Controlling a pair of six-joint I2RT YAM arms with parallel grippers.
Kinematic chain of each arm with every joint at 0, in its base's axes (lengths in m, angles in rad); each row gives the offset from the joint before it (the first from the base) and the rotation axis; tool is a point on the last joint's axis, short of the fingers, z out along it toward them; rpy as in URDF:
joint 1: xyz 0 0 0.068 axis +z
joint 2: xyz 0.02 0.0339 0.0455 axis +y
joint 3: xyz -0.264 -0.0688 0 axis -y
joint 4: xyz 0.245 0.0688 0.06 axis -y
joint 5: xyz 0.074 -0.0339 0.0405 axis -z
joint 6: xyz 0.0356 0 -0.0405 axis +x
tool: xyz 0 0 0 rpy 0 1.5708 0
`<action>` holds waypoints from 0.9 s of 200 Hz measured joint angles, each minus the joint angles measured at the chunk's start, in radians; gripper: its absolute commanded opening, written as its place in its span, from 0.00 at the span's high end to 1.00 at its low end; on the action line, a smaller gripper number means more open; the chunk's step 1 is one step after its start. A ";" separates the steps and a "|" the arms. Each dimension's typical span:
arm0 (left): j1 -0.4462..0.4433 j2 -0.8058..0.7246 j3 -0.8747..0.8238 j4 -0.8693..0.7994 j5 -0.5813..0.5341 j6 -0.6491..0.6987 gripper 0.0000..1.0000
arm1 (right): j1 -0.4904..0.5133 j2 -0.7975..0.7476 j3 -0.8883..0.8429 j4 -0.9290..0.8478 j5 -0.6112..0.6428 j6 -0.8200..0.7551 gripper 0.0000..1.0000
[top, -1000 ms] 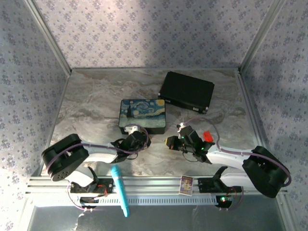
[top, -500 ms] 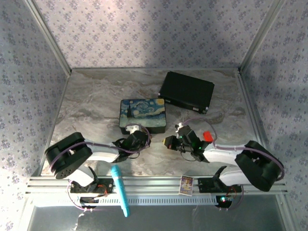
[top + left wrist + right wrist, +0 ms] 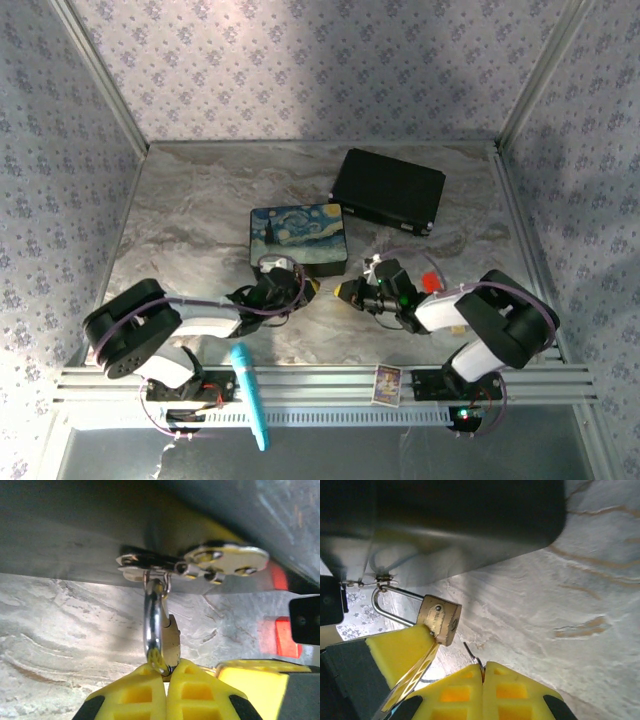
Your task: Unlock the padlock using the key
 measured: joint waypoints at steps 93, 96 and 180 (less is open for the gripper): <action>0.006 -0.003 -0.002 0.003 0.012 -0.006 0.99 | -0.066 0.007 -0.023 0.050 -0.116 0.035 1.00; 0.006 -0.002 -0.002 0.003 0.010 -0.005 0.99 | -0.066 0.004 -0.023 0.045 -0.116 0.034 1.00; -0.010 0.023 0.016 -0.038 -0.104 -0.002 0.89 | -0.066 -0.061 -0.023 -0.036 -0.112 -0.001 1.00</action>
